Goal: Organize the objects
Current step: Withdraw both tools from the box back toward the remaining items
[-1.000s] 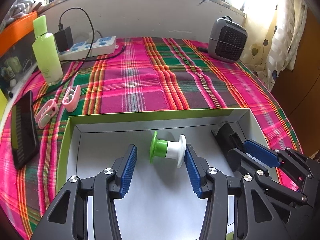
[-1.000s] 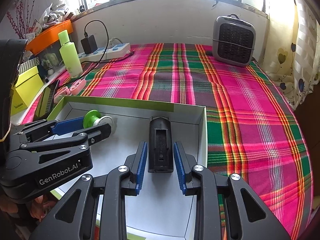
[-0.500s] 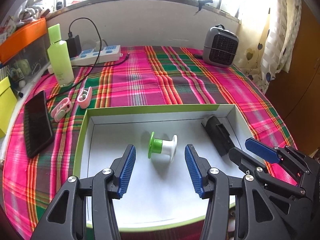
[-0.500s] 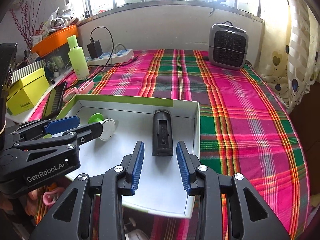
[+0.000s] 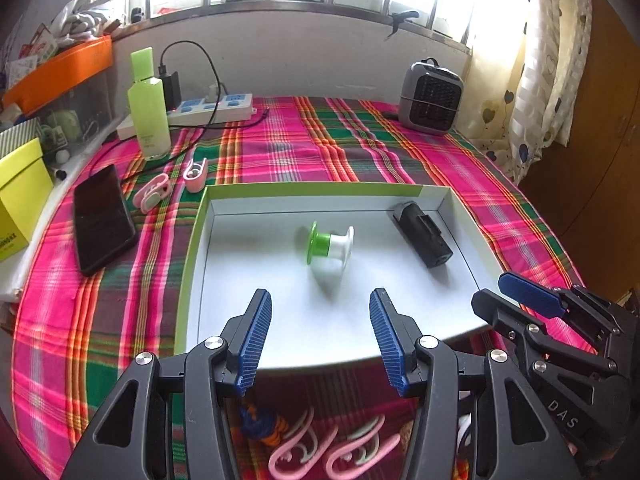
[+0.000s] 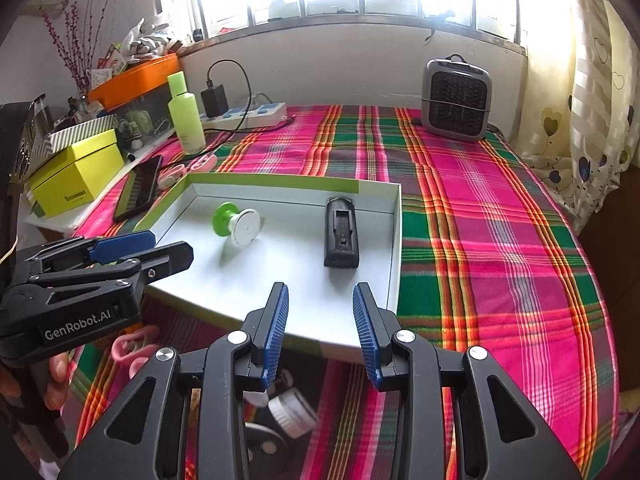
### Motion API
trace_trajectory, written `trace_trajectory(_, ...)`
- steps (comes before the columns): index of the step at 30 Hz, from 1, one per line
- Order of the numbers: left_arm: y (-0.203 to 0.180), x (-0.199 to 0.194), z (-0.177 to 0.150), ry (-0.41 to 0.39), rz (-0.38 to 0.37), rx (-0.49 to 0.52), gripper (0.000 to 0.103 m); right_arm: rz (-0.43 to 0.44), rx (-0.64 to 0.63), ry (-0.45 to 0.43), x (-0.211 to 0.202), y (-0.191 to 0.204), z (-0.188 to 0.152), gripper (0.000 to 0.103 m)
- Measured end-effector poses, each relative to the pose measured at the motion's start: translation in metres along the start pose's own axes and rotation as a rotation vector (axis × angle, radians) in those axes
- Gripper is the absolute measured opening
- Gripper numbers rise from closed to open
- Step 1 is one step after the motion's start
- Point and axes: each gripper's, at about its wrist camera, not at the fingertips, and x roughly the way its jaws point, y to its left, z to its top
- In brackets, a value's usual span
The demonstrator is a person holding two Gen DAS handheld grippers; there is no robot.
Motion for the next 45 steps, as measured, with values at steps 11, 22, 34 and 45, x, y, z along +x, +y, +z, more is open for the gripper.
trace_trajectory(11,0.017,-0.027,-0.030,-0.008,-0.003,-0.032,0.050,0.027,0.002,-0.010,-0.022,0.002,-0.025,0.035)
trace_trajectory(22,0.020,-0.039,-0.050,-0.006,-0.012,-0.048,0.050,0.065,-0.010,-0.011,-0.036,0.008,-0.044,0.035)
trace_trajectory(34,0.026,-0.044,-0.071,0.007,-0.015,-0.059,0.050,0.139,-0.033,0.007,-0.040,0.021,-0.062,0.035)
trace_trajectory(45,0.029,-0.049,-0.075,0.002,-0.032,-0.074,0.050,0.135,-0.048,0.036,-0.033,0.031,-0.071,0.047)
